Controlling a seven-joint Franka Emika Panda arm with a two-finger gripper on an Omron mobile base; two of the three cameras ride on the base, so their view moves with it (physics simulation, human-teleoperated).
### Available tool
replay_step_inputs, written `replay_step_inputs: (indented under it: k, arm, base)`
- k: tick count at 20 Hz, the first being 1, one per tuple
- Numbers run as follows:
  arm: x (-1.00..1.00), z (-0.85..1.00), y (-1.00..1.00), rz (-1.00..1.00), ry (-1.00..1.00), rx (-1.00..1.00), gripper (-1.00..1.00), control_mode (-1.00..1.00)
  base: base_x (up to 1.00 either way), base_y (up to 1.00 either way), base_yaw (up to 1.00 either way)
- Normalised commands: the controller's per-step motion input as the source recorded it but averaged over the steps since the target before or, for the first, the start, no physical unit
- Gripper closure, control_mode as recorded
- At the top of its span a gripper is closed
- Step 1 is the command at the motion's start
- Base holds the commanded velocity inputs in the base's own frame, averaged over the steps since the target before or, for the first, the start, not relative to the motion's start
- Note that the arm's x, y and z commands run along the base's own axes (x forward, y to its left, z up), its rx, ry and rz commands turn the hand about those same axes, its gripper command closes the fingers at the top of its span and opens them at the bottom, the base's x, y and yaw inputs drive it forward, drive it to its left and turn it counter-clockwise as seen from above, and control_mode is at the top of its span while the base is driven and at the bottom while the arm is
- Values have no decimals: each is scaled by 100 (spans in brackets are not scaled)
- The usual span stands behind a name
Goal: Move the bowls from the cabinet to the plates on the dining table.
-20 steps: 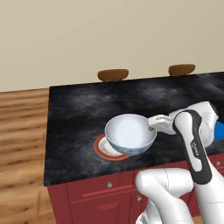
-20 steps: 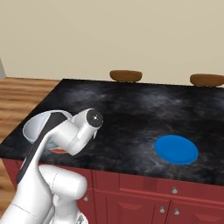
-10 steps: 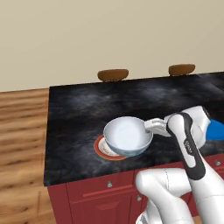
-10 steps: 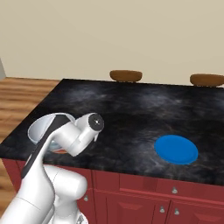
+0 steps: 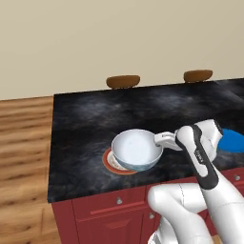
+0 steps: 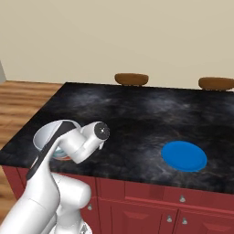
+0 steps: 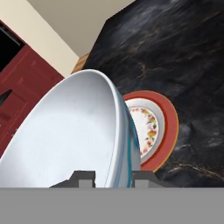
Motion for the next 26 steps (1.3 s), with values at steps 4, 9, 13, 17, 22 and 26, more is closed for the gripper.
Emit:
replay_step_inputs:
  k: [4, 9, 13, 17, 22, 26]
  arm:
    - [6, 0, 0, 0, 0, 0, 100, -100]
    - [31, 0, 3, 0, 0, 0, 100, -100]
    - [24, -4, 7, 0, 0, 0, 100, -100]
    - [4, -1, 0, 0, 0, 0, 100, -100]
    - [8, -5, 0, 0, 0, 0, 100, -100]
    - [8, -19, 1, 0, -3, 0, 100, -100]
  base:
    - [0, 0, 0]
    - [0, 0, 0]
    - [0, 0, 0]
    - [0, 0, 0]
    - [0, 0, 0]
    - [0, 0, 0]
